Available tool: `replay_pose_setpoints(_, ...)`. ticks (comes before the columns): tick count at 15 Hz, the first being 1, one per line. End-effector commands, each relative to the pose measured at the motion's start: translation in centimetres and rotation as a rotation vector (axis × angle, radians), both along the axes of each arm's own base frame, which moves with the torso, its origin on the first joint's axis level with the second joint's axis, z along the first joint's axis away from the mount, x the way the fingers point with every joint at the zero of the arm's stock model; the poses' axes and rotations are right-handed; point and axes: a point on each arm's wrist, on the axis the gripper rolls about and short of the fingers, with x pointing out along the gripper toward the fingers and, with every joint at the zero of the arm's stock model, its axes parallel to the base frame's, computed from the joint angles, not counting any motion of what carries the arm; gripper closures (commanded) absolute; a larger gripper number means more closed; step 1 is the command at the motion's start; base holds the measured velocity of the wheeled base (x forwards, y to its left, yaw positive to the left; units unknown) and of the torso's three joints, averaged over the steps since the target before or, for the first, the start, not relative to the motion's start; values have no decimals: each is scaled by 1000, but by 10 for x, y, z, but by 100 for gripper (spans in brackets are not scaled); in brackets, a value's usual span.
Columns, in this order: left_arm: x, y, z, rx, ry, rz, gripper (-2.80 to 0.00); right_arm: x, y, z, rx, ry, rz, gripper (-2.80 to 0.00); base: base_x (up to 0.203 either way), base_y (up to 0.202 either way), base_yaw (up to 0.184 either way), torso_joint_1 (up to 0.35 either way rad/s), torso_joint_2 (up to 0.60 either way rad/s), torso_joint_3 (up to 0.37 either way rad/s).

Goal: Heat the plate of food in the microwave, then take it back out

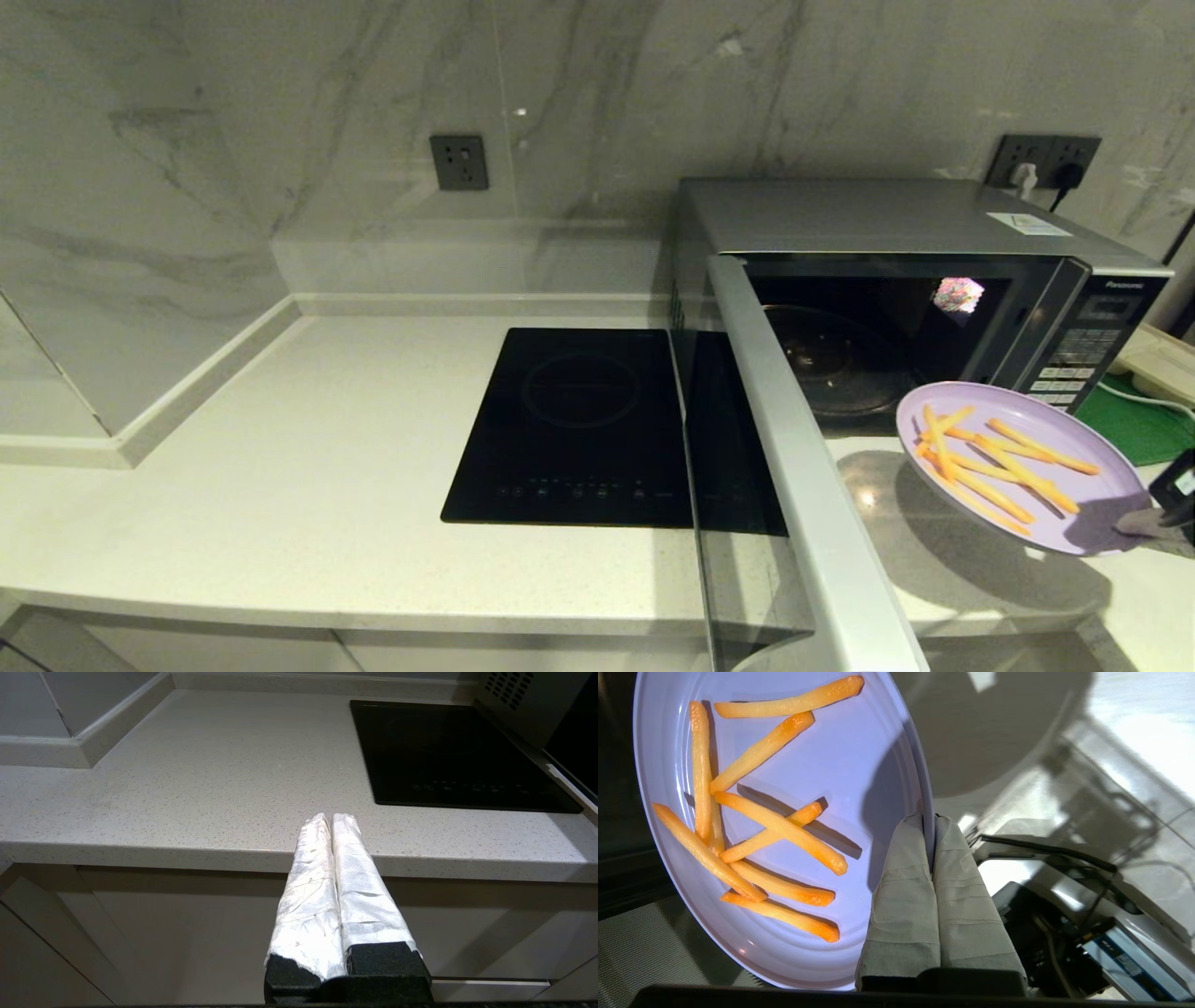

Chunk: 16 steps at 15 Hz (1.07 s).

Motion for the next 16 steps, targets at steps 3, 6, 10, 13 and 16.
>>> replay_pose_setpoints(3,0,0,0,-1,-1,1,0,-43,-47,-15,19,11,-130,0,0,0,0,0,0,0)
replay_pose_setpoints(6,0,0,0,-1,-1,1,0,-54,-84,-37,65,66,-156,0,0,0,0,0,0,0)
replay_pose_setpoints(10,0,0,0,-1,-1,1,0,-52,-131,-73,110,101,-190,0,0,0,0,0,0,0)
replay_pose_setpoints(13,0,0,0,-1,-1,1,0,-55,-163,-94,82,97,-225,0,0,0,0,0,0,0)
replay_pose_setpoints(16,0,0,0,-1,-1,1,0,-51,-188,-99,60,87,-244,0,0,0,0,0,0,0)
